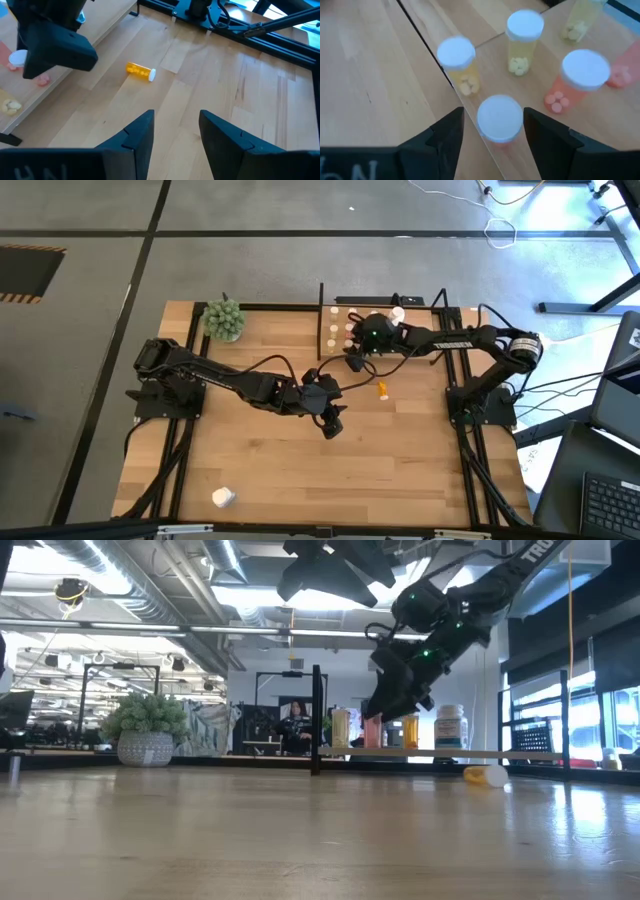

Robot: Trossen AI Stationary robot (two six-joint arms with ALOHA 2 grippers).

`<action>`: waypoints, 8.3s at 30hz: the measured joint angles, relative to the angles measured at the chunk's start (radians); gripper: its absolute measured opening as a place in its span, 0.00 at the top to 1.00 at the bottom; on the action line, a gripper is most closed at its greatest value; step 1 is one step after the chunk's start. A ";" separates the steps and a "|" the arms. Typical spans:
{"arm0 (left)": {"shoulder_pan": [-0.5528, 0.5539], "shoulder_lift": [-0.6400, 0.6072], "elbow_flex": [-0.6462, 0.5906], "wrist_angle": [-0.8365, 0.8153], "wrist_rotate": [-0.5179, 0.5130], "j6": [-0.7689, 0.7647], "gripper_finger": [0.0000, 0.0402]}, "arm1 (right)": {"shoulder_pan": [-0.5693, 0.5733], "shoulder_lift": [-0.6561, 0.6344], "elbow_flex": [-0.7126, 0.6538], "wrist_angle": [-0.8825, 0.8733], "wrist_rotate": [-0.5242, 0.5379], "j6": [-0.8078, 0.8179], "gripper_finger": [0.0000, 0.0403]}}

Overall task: Pick and place medicine bottles onto shelf by color
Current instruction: Put the pink pill bottle on the shelf aligned with the other pink pill bottles, then put the white pill bottle on the shelf aligned with the other white pill bottles

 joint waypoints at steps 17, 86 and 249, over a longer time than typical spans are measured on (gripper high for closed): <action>-0.037 -0.051 -0.003 -0.040 -0.002 0.043 0.63 | 0.019 -0.313 0.001 -0.114 0.005 -0.172 0.49; -0.816 -0.081 0.000 -0.779 0.237 -1.486 0.63 | 0.320 -0.603 0.002 -0.429 -0.801 -0.514 0.49; -0.824 0.179 -0.204 -0.674 -0.369 -1.191 0.63 | 0.320 -0.603 0.002 -0.429 -0.652 -0.514 0.49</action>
